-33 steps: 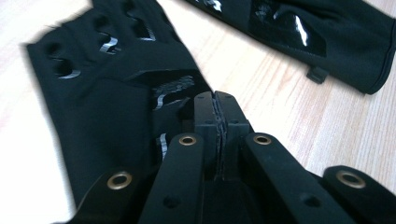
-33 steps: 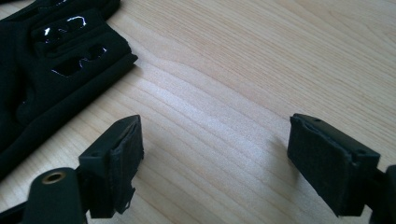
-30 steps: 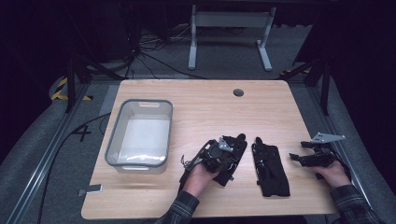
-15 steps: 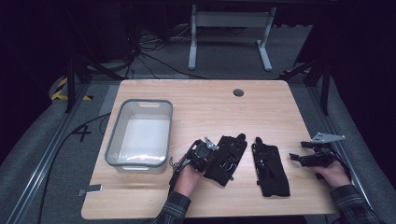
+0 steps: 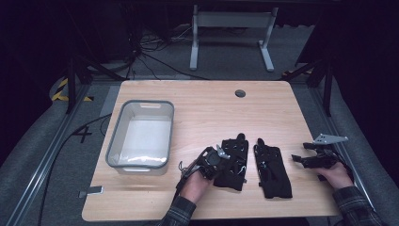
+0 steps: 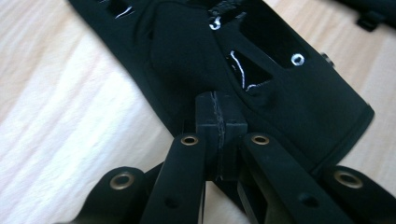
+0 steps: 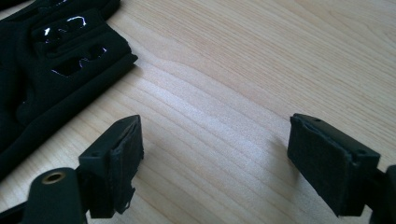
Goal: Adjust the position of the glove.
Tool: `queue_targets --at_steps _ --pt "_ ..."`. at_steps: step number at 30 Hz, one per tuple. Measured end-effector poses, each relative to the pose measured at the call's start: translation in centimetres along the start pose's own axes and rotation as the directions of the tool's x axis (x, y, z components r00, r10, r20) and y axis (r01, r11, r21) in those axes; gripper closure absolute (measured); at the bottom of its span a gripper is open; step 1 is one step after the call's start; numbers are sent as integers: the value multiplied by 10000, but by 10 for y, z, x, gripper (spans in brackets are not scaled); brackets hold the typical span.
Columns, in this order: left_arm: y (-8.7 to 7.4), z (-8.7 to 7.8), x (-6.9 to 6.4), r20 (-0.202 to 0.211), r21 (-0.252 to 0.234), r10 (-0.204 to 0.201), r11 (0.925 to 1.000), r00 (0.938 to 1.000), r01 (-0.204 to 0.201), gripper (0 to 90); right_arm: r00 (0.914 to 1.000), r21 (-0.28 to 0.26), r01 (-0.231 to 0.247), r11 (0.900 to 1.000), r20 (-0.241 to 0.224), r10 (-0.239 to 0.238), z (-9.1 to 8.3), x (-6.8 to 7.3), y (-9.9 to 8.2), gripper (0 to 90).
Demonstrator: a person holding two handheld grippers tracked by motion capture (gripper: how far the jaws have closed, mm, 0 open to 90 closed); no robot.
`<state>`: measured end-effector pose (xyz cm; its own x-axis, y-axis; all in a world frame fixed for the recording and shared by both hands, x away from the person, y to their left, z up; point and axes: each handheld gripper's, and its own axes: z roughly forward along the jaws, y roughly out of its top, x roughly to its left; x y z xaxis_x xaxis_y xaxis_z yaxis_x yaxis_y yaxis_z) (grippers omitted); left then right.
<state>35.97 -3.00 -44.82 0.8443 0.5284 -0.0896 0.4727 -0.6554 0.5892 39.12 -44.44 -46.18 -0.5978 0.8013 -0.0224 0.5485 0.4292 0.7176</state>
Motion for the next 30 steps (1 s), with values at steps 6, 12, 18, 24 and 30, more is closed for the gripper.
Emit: queue_targets --at_steps 6,12,18,24,30 --pt "1 2 -10 516 140 435 9989 9977 -443 899 10000 1 -2 10000 0 2 0 0 0 188" --pt "3 4 -20 947 217 936 9951 9911 -961 899 10000 1 -2 10000 -1 2 0 0 0 188" --pt "3 4 -22 1110 188 1043 9941 9883 -1070 898 10000 0 1 10000 0 -1 0 0 0 188" --pt "3 -4 -16 992 -215 874 9961 9912 -857 795 9997 -104 63 9999 -218 -66 -1 2 0 249" --pt "-2 -10 -5 573 -443 278 9987 9980 -253 632 9938 -245 345 9991 -1053 -369 -9 14 5 578"
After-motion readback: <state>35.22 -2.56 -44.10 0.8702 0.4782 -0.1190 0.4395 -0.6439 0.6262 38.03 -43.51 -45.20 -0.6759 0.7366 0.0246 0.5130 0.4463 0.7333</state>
